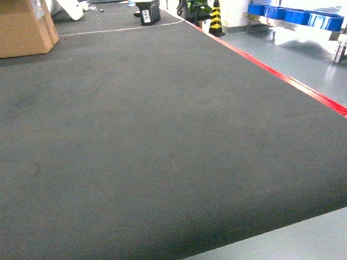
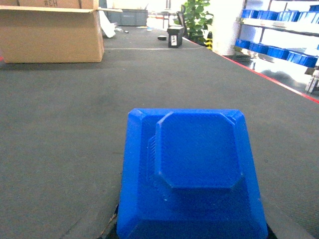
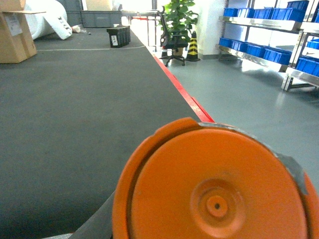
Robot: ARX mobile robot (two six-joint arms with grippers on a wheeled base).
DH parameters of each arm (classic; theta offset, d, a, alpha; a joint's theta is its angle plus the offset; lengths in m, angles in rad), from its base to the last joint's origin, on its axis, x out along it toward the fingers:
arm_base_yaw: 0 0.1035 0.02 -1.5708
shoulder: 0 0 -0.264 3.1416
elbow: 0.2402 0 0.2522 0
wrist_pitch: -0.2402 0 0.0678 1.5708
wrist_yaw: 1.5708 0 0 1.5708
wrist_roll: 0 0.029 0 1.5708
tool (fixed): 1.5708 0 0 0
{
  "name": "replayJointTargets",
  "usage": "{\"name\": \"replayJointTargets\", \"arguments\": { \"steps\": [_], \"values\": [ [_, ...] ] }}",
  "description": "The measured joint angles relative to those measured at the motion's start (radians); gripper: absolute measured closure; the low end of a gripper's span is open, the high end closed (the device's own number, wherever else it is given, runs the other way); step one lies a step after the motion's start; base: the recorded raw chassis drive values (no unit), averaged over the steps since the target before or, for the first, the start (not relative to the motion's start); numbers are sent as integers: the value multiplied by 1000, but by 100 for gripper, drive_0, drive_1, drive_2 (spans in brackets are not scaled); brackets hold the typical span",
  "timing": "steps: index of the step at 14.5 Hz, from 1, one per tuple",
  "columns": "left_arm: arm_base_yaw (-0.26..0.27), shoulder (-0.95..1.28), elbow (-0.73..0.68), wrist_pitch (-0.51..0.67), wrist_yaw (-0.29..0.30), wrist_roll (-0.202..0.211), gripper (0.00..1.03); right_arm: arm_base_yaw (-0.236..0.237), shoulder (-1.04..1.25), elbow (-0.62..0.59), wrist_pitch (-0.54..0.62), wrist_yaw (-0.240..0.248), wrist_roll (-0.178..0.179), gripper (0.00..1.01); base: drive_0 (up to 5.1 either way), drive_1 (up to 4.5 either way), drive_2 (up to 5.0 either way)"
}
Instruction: Sort blue parts and orange caps into right shelf containers
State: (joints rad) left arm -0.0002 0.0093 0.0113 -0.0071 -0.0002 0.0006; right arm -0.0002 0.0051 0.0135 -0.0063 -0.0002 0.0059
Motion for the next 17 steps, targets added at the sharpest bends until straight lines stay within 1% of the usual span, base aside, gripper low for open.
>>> {"name": "replayJointTargets", "arguments": {
  "steps": [17],
  "values": [
    [0,0,0,0,0,0,61,0,0,0,0,0,0,55,-146,-146,-146]
  ]
}}
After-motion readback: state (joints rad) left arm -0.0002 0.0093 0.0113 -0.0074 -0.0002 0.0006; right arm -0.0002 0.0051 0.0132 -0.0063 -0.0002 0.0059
